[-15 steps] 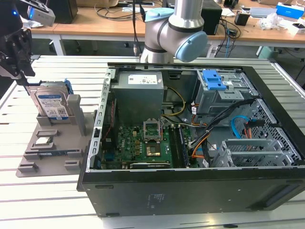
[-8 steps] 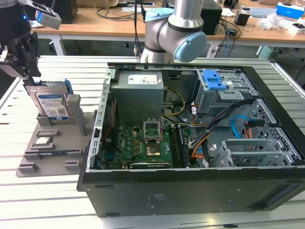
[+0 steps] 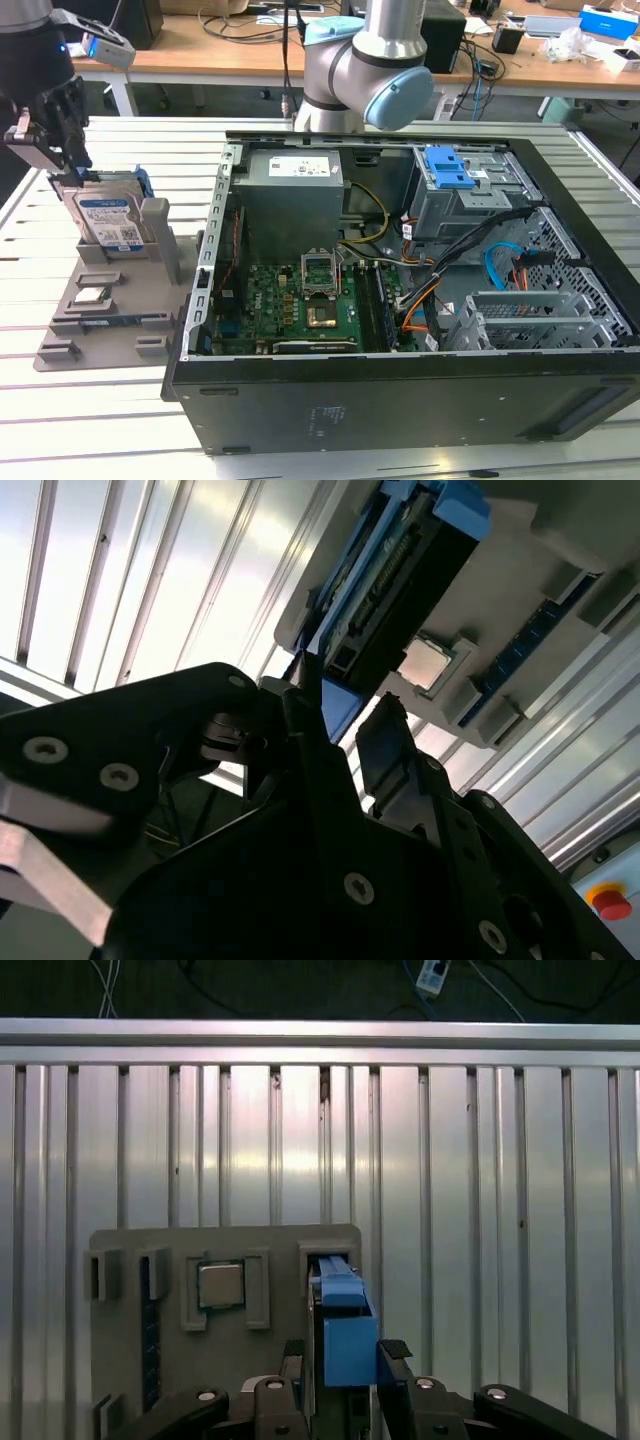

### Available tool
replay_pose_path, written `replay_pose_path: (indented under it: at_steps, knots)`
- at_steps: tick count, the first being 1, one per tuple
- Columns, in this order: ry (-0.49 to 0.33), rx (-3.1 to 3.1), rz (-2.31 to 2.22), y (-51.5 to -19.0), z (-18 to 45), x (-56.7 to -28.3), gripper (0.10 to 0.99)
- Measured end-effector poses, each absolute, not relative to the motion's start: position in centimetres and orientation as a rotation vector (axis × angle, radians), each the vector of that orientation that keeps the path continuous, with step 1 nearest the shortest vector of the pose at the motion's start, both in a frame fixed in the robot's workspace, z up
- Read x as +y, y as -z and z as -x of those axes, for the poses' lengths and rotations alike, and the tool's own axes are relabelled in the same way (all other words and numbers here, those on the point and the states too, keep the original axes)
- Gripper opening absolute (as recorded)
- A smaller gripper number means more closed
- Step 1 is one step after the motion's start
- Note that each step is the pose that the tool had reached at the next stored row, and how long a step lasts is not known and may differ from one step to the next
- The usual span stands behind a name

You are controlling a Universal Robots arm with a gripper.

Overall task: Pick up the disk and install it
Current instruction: 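Pick up the disk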

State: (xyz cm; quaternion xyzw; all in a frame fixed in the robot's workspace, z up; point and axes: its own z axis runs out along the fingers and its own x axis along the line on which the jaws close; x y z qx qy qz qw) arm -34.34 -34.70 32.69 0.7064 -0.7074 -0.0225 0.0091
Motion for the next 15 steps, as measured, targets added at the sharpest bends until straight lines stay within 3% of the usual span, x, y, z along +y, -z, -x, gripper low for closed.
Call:
replay_pose_path:
  at_steps: [14,15]
  knots:
    - [0.070,-2.185,-2.230,-28.9,33.4,-34.7,0.420]
    - [0.070,-2.184,-2.230,-28.9,33.4,-34.7,0.361]
